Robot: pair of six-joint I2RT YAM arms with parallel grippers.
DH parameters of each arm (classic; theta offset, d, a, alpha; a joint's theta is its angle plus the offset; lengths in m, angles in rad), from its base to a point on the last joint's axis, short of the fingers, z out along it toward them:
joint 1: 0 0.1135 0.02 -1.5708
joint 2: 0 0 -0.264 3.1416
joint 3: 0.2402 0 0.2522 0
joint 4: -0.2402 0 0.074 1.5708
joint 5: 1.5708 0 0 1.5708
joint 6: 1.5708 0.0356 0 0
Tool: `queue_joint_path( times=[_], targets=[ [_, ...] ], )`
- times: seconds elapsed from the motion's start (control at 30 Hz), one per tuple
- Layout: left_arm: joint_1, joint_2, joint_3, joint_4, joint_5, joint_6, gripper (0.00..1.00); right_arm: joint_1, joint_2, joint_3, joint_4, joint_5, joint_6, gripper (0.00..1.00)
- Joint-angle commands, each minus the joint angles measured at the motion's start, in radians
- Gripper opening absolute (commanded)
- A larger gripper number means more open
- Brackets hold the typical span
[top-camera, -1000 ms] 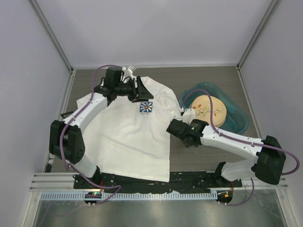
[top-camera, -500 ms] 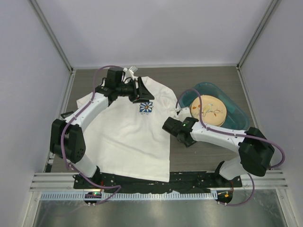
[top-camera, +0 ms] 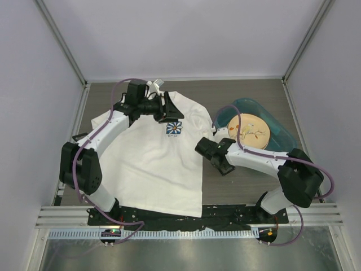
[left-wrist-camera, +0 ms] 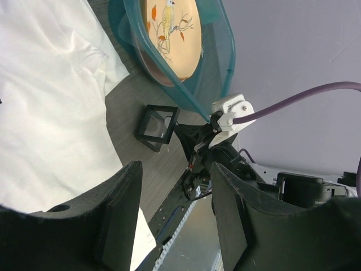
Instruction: Remove the brooch from the garment
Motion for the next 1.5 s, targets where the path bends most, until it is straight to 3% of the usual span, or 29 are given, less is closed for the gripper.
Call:
queue_joint_path(
  times=[0.0,0.57,1.07,1.47],
  targets=[
    [-0.005,0.002,-0.004,0.047,0.032,-0.006,0.55,-0.004,0.008,-0.001,0.036,0.028,0.000,0.02],
    [-0.008,0.000,-0.006,0.052,0.040,-0.008,0.55,-0.004,0.046,-0.008,0.065,-0.013,-0.017,0.09],
    [-0.010,-0.002,-0.003,0.050,0.046,-0.008,0.55,0.002,-0.034,-0.012,0.113,-0.093,-0.066,0.32],
    [-0.008,0.006,0.000,0.050,0.057,-0.006,0.56,0.013,-0.133,-0.028,0.173,-0.197,-0.089,0.41]
  ],
)
